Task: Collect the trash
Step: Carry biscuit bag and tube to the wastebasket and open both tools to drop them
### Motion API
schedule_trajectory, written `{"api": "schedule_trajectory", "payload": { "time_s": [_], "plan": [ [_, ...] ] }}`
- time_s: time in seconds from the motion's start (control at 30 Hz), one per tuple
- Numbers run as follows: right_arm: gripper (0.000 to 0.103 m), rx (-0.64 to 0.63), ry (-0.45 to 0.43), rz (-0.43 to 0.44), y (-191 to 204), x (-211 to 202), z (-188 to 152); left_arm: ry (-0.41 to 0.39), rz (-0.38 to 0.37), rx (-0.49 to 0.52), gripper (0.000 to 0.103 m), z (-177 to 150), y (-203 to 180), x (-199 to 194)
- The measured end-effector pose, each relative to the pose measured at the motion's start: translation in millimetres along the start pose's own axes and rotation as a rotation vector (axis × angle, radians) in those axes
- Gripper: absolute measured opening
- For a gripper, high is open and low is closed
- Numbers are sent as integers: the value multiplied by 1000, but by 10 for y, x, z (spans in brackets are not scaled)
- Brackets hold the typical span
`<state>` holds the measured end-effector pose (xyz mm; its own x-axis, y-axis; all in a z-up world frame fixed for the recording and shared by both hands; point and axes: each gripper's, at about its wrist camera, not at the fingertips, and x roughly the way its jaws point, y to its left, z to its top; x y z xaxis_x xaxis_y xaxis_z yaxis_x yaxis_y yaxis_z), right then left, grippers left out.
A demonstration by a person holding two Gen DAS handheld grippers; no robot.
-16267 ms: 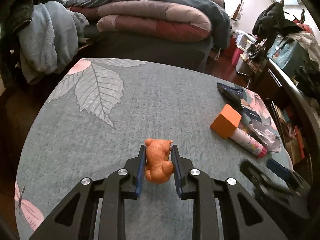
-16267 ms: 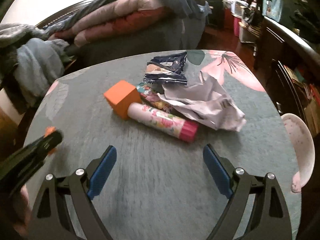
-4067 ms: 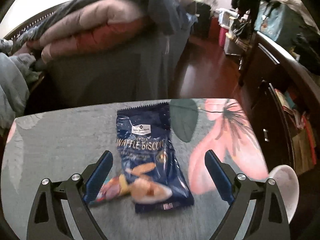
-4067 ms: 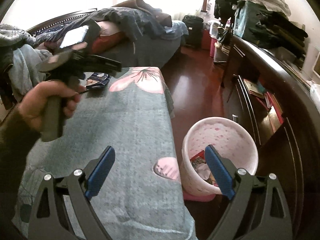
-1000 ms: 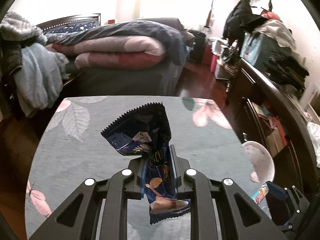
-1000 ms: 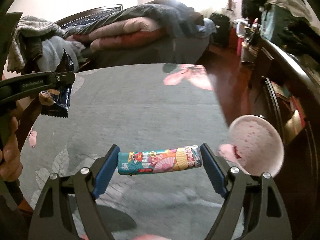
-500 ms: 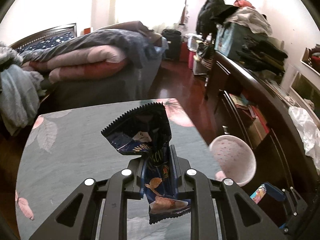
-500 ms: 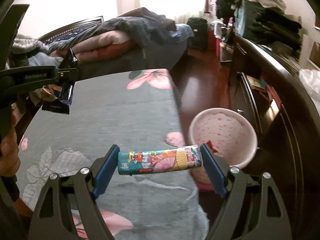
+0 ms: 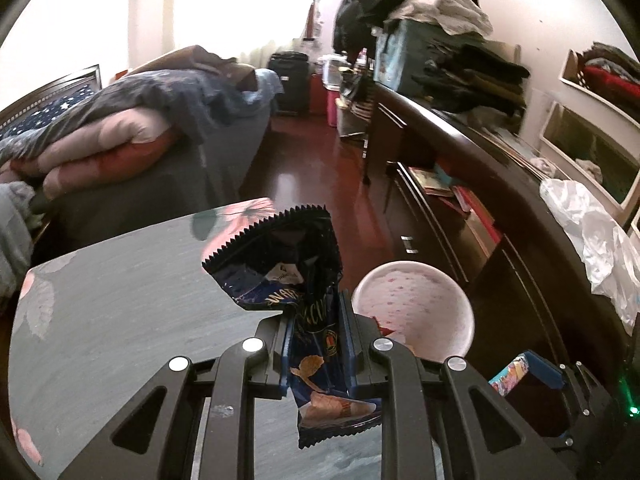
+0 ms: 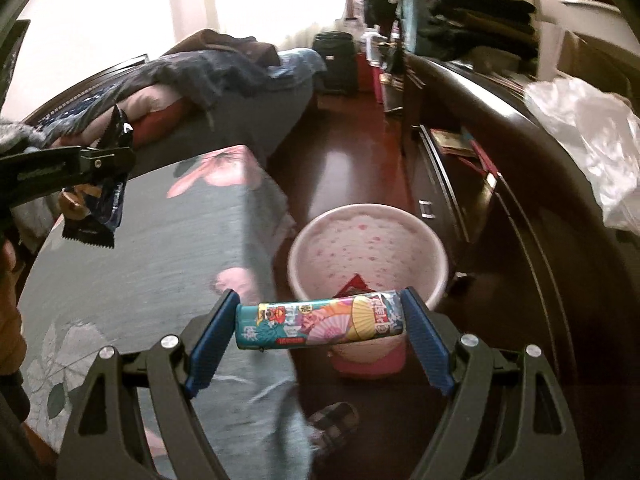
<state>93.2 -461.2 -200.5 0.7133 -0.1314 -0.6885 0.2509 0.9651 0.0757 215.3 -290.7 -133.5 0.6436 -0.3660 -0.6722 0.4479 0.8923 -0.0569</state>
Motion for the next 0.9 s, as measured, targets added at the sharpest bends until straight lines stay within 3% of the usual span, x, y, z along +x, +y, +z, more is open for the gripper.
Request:
{"api": "schedule_trajectory", "payload": {
  "time_s": [0.37,0.7,0.77,0.9],
  "plan": [
    [82,98,5,-62,-475,517,89,38,-107,89,20,221,-659,643],
    [82,124,35,-75,-720,1183,151,157,-110,104,22,299,-920,1637],
    [82,124,35,-78,-749,1276,171,174,-107,110,26,303,-954,1742],
    [82,116,30,-89,-760,1408,206,165,-94,121,46,318,-1011,1830]
  ]
}}
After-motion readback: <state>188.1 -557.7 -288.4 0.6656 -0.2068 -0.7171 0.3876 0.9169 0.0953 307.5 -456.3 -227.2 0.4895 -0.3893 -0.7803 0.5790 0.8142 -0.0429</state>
